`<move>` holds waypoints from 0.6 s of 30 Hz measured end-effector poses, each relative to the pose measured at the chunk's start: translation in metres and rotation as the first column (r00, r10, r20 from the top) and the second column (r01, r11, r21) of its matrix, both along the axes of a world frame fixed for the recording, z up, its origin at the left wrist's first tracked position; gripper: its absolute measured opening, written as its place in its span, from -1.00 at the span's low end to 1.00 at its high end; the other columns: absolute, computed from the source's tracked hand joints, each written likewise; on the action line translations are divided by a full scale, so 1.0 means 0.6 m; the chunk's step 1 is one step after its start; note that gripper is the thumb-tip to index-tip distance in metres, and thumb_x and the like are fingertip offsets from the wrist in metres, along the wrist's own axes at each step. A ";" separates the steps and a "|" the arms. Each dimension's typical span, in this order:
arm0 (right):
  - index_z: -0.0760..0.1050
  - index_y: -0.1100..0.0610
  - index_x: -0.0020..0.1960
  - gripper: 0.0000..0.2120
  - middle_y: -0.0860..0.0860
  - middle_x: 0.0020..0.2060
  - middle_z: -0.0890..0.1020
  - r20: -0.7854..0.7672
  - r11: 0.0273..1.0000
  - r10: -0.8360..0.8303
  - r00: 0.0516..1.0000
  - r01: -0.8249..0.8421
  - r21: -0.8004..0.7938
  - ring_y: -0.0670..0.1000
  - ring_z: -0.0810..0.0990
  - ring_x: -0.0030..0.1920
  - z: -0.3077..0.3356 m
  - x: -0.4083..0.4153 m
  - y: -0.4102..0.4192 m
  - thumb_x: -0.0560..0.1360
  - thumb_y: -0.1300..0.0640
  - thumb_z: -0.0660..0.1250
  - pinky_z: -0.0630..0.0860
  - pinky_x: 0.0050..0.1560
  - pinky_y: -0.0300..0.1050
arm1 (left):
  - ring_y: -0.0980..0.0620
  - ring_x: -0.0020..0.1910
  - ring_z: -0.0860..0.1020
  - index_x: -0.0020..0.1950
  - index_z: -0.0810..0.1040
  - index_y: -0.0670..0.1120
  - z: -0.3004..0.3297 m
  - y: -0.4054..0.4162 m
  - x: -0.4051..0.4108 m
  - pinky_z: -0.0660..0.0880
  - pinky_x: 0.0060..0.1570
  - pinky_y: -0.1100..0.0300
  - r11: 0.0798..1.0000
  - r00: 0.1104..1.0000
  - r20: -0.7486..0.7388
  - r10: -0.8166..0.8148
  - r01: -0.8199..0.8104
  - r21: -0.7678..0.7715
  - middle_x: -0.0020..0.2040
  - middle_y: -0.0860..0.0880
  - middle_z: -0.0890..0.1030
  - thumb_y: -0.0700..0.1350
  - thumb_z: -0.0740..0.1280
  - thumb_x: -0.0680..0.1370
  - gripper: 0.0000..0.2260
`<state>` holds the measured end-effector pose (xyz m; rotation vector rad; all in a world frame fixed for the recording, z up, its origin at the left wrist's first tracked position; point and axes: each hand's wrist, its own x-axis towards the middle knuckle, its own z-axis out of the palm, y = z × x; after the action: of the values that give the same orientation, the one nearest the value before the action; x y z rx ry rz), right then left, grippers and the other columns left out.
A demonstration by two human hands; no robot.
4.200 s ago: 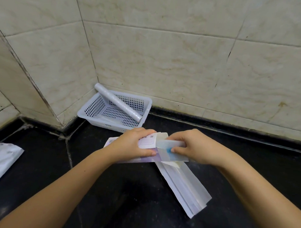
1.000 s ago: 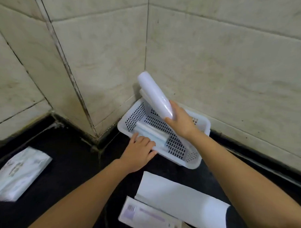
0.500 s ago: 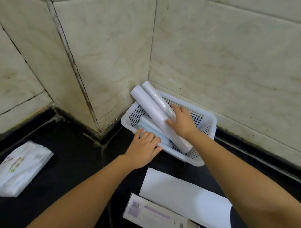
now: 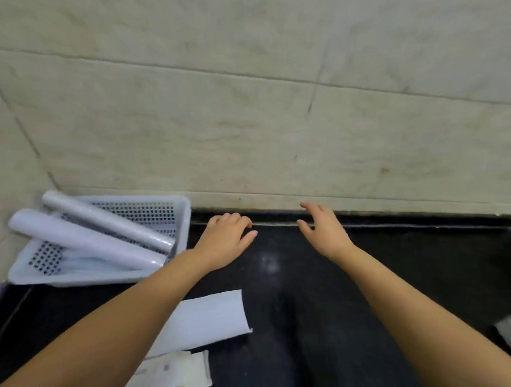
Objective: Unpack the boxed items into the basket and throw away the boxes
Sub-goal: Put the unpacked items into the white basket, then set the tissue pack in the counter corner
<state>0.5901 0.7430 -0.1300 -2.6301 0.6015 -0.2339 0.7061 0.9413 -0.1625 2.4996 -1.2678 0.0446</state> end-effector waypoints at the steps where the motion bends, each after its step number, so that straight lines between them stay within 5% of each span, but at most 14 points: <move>1: 0.25 0.09 0.43 -0.55 0.12 0.35 0.40 -0.002 0.999 -0.047 0.999 0.047 -0.005 0.14 0.35 0.37 0.000 -0.043 -0.035 0.57 0.04 0.20 0.37 0.32 0.14 | -0.07 0.14 0.46 0.19 0.46 -0.02 0.006 -0.045 -0.026 0.29 0.18 0.04 0.999 0.999 0.004 -0.053 0.053 0.003 0.12 -0.04 0.55 0.10 0.11 0.59 -0.69; 18: 0.25 0.07 0.44 -0.54 0.09 0.34 0.39 -0.163 0.841 -0.530 0.832 0.541 0.028 0.11 0.39 0.32 -0.074 -0.717 -0.494 0.56 0.03 0.19 0.42 0.27 0.06 | -0.07 0.20 0.43 0.33 0.34 -0.01 -0.060 -0.678 -0.598 0.29 0.25 0.02 0.812 0.821 -0.071 -0.566 0.570 0.124 0.20 -0.05 0.48 0.04 0.14 0.57 -0.66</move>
<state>0.1602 0.4464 -0.1746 -2.3613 1.3746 -0.1744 0.3476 0.5342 -0.1987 2.1027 -2.0136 -0.2347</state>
